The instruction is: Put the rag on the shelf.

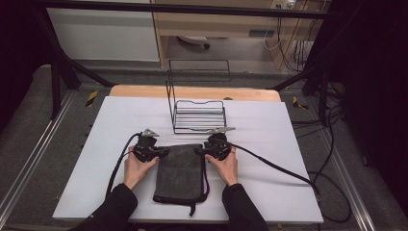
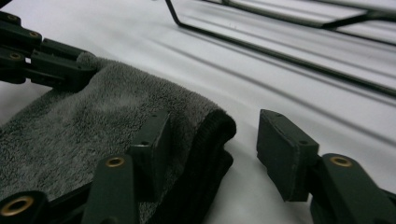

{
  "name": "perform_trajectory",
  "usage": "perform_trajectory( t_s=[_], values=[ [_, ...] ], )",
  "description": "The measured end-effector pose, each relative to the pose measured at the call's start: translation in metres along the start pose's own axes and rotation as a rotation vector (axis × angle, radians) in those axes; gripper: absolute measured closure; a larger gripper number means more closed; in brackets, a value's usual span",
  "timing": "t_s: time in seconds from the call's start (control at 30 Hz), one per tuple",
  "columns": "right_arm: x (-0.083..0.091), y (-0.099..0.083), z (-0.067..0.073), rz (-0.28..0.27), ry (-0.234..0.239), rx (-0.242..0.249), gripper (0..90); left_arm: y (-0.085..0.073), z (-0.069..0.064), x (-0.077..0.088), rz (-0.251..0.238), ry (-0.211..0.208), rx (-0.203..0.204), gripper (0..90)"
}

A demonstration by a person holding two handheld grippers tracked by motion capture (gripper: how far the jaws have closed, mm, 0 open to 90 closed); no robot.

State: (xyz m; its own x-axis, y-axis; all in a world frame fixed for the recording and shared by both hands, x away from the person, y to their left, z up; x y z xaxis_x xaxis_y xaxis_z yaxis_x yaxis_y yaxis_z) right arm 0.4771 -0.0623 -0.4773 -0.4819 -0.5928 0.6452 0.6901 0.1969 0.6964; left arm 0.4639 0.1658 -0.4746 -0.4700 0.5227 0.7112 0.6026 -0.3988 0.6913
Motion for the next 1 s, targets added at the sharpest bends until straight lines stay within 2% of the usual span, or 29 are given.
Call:
perform_trajectory(
  t_s=[0.17, 0.23, 0.4, 0.43, 0.63, 0.83, 1.0],
  values=[
    [0.000, -0.003, 0.003, 0.022, 0.027, -0.012, 60.7, 0.000, 0.001, 0.000, -0.002, -0.005, -0.001, 76.6],
    [0.000, -0.004, 0.003, 0.045, 0.038, -0.035, 64.2, -0.001, 0.001, 0.000, -0.002, -0.006, -0.003, 76.6],
    [0.000, -0.004, 0.003, 0.059, 0.053, -0.043, 69.2, -0.001, 0.001, 0.000, -0.005, -0.011, -0.003, 76.5],
    [0.001, -0.004, 0.004, 0.063, 0.059, -0.048, 72.5, -0.001, 0.001, 0.000, -0.006, -0.013, -0.002, 76.5],
    [0.002, -0.003, 0.004, 0.068, 0.067, -0.065, 77.8, -0.001, 0.003, 0.001, -0.008, -0.027, 0.014, 78.2],
    [0.005, -0.002, 0.006, 0.058, 0.069, -0.070, 78.7, -0.001, 0.006, 0.003, -0.015, -0.049, 0.041, 79.8],
    [0.014, 0.000, 0.010, 0.020, 0.072, -0.048, 78.8, 0.002, 0.005, 0.012, -0.051, -0.058, 0.038, 80.1]
  ],
)
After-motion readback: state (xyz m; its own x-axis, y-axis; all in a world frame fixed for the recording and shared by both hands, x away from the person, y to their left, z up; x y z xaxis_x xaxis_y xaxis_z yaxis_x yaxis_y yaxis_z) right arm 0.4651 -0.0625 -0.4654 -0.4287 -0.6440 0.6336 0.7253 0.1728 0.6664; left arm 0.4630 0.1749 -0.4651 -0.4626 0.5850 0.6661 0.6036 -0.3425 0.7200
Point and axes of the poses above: each handheld gripper's, and its own axes: x roughly backward along the jaws, y roughly out of its top, z roughly to its left, the point moved 4 cm from there along -x, roughly forward along the jaws, and after that the axes turned 5 degrees about -x, right-handed, at the moved point
